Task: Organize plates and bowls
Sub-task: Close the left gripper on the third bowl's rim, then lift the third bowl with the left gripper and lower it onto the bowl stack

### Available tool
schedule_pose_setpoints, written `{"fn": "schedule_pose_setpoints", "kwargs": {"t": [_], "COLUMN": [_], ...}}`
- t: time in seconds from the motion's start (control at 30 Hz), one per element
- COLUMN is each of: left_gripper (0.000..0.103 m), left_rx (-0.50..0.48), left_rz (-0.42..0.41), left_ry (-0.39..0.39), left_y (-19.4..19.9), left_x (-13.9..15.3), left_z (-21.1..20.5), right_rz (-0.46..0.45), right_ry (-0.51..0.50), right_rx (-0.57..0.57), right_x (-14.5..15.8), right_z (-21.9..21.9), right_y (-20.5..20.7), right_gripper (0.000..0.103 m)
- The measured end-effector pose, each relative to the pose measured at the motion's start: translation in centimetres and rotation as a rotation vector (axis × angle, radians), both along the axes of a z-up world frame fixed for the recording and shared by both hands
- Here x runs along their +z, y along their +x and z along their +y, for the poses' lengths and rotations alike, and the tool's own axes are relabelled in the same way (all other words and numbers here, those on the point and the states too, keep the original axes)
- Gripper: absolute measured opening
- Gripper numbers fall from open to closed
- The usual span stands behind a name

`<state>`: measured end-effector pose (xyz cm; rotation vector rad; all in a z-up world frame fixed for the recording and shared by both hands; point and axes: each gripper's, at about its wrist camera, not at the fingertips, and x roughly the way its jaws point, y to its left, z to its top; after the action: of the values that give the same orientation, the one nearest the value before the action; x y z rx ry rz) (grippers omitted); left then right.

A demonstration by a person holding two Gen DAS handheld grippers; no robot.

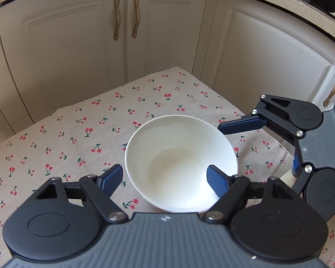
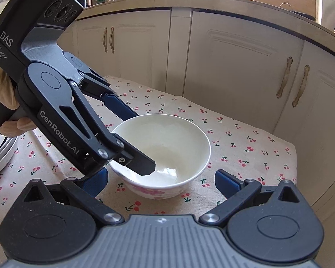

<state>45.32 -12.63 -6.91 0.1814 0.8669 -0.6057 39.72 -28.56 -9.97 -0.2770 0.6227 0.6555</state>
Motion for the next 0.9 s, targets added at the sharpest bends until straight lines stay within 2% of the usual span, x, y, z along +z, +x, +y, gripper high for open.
{"fn": "schedule_pose_setpoints", "kwargs": {"t": [0.27,0.9], "left_gripper": [0.074,0.069], "left_rx": [-0.007,-0.01], "left_rz": [0.018,0.016], "left_ry": [-0.019,-0.024], "left_y": [0.48,1.0], "left_x": [-0.26,-0.35], "left_z": [-0.07,-0.06], "right_rz": [0.004,0.001], "right_ry": [-0.003,-0.008], "right_rx": [0.012,0.002], "right_x": [0.17,0.05], "right_z": [0.4,0.58], "right_y": [0.05,0.15], "right_gripper": [0.095,0.095]}}
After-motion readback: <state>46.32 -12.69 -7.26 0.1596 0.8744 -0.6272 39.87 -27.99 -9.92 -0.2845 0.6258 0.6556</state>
